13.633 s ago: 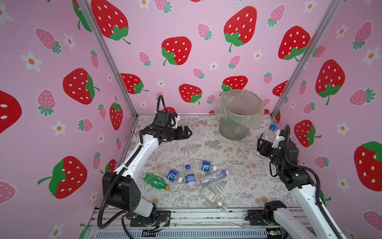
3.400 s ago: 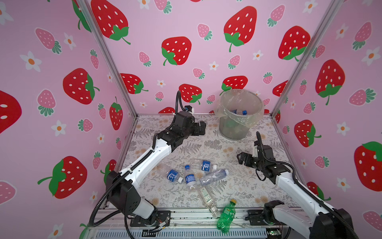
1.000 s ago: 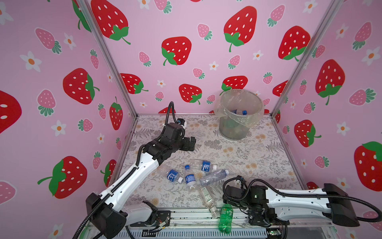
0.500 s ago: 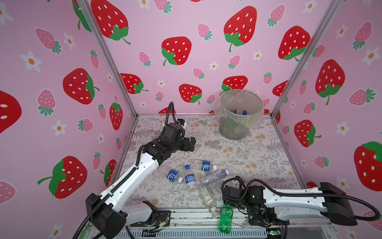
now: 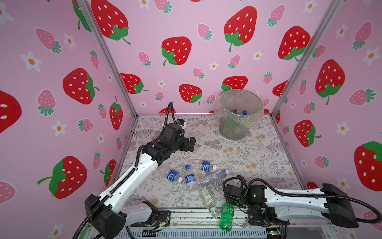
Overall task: Throw the plastic bottles in the bin
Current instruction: Pick up the plastic bottle from the bottom-center of the table, then throw the plastic bottle into the trash bin.
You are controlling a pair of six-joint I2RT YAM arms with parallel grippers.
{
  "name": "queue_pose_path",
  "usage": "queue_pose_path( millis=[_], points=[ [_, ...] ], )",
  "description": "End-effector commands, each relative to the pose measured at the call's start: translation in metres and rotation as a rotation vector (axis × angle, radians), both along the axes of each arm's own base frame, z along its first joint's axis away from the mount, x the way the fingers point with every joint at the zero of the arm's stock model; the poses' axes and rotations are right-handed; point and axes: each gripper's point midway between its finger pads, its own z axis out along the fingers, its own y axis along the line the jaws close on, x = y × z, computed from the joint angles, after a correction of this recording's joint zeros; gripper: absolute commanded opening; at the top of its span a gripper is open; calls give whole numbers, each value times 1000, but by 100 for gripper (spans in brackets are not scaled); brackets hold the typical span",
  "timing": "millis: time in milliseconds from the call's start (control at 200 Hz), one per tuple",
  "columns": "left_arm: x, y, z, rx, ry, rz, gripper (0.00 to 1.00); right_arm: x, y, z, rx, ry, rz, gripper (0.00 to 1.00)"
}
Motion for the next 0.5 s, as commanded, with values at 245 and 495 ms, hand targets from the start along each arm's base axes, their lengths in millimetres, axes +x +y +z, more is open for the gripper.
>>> queue_pose_path(
  millis=[245, 495],
  points=[
    [1, 7, -4, 15, 16, 15, 99, 97, -78, 104, -132, -305, -149, 27],
    [6, 10, -8, 18, 29, 27, 99, 175, -118, 216, -289, -565, -252, 27]
  ],
)
